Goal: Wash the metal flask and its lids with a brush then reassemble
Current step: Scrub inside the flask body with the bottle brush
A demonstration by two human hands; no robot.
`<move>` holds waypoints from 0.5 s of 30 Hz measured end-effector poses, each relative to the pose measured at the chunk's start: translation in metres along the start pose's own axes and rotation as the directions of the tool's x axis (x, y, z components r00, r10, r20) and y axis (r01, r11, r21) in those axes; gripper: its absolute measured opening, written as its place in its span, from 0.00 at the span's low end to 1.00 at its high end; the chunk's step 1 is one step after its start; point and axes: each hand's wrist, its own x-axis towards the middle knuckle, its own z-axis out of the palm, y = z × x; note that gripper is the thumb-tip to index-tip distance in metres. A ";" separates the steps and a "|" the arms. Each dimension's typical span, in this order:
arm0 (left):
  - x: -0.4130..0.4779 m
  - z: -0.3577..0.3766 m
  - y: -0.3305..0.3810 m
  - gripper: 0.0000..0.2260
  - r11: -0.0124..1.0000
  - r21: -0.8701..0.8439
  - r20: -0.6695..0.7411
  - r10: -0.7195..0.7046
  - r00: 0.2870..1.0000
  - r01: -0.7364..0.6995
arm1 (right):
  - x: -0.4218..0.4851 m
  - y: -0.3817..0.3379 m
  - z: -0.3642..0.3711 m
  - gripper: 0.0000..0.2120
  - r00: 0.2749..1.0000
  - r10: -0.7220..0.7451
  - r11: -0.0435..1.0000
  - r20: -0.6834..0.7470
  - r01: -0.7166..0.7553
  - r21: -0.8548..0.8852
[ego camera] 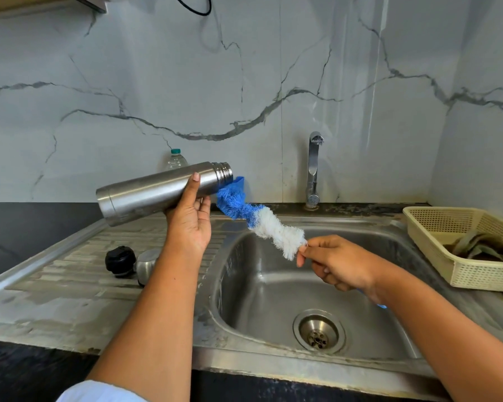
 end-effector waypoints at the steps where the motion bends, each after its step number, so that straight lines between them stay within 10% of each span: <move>1: -0.001 0.000 -0.003 0.28 1.000 0.005 0.015 -0.002 1.000 0.002 | 0.002 0.000 0.003 0.15 1.000 0.006 1.000 -0.003 -0.006 0.005; 15: -0.008 0.005 -0.022 0.28 0.994 0.105 0.115 -0.051 0.992 0.039 | 0.008 -0.002 0.008 0.13 0.992 0.128 0.979 -0.012 -0.124 0.162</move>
